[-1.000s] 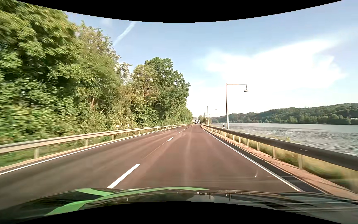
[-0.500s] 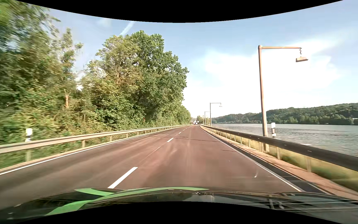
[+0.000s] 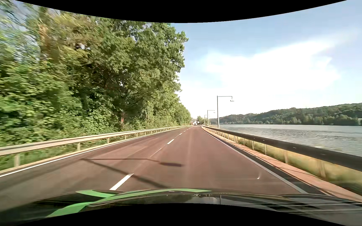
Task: Follow the waypoints while adhering to traffic rules and regulations
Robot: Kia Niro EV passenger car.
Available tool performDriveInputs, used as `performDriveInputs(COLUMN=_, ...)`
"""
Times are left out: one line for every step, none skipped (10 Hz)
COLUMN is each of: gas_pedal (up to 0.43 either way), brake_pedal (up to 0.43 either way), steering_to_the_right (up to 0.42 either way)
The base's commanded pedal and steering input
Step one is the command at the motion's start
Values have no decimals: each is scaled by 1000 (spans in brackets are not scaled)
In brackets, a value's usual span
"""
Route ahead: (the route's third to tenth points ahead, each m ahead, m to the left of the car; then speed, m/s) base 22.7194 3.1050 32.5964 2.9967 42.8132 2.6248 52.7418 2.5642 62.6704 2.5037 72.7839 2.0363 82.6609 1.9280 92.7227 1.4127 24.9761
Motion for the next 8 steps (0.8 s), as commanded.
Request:
performDriveInputs(gas_pedal=177, brake_pedal=0, steering_to_the_right=4)
performDriveInputs(gas_pedal=177, brake_pedal=0, steering_to_the_right=4)
performDriveInputs(gas_pedal=177, brake_pedal=0, steering_to_the_right=3)
performDriveInputs(gas_pedal=189, brake_pedal=0, steering_to_the_right=1)
performDriveInputs(gas_pedal=209, brake_pedal=0, steering_to_the_right=1)
performDriveInputs(gas_pedal=220, brake_pedal=0, steering_to_the_right=2)
performDriveInputs(gas_pedal=220, brake_pedal=0, steering_to_the_right=1)
performDriveInputs(gas_pedal=228, brake_pedal=0, steering_to_the_right=1)
